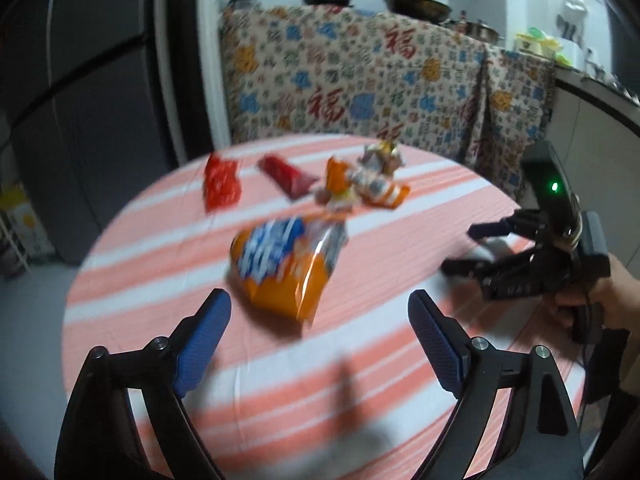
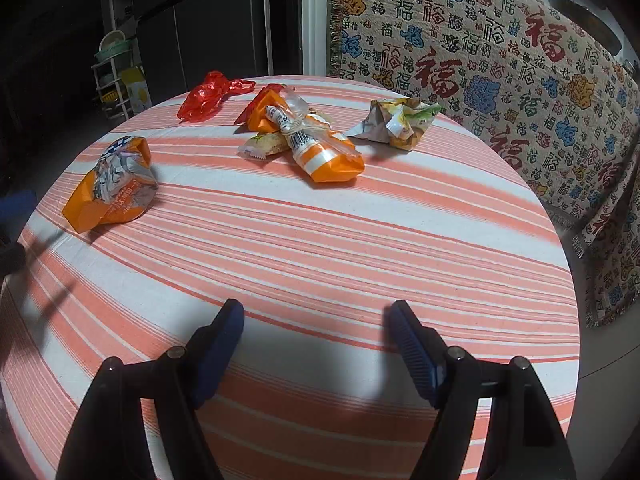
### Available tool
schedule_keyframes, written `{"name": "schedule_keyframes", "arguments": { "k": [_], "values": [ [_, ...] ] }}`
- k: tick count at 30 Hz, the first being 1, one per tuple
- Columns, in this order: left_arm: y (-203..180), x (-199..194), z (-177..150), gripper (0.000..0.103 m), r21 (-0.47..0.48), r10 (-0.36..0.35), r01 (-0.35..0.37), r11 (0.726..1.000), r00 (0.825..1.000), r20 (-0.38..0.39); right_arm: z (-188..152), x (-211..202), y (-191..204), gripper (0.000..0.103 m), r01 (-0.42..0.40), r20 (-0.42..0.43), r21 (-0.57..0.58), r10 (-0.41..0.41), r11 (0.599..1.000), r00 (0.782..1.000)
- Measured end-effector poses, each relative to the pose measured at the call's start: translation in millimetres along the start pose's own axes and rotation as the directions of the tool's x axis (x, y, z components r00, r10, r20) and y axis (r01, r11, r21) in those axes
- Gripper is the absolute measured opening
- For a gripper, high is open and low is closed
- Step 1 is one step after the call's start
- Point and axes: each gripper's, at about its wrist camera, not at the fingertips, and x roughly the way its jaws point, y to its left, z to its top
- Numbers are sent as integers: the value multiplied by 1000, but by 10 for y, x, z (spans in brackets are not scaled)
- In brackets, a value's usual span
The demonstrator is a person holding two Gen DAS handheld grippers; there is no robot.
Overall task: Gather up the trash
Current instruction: 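Grasp the orange chip bag with the left tool while the right tool grasps the orange-white bag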
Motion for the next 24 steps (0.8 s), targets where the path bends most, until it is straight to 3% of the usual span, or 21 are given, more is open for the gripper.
{"name": "schedule_keyframes", "arguments": {
  "k": [6,9,10,11,12,14,17,22,23,24],
  "values": [
    [-204,476,204,90,184,19,4,983,992,-121,-14,-2,-1,77,-1,1,3,1,1000,1000],
    [-180,723,160,81,239,109,-67,969,980,-166,5,-30,-79,77,-18,13,33,18,999,1000],
    [-183,742,134,71,240,122,-80,967,979,-165,35,-44,-118,77,-23,24,32,22,999,999],
    [-152,760,133,64,221,107,-68,973,979,-172,82,-52,-148,77,-21,36,21,20,1000,999],
    [-115,768,133,46,185,80,-46,982,980,-181,178,-53,-187,77,-19,47,1,18,1000,999],
    [-25,779,128,45,117,31,-10,993,983,-180,368,-29,-233,77,-28,56,-24,29,999,998],
    [16,769,102,40,86,25,-11,996,987,-160,735,79,-227,77,-60,67,-87,66,994,996],
    [153,662,68,38,-21,-34,32,999,992,-122,1097,564,-135,76,-59,-32,-166,54,984,998],
    [184,632,48,38,-46,-44,39,998,992,-114,1105,642,-154,73,-64,-54,-158,56,985,997],
    [212,593,19,38,-69,-57,49,996,992,-108,1114,711,-170,50,-75,-71,-145,66,987,995]
  ]
}}
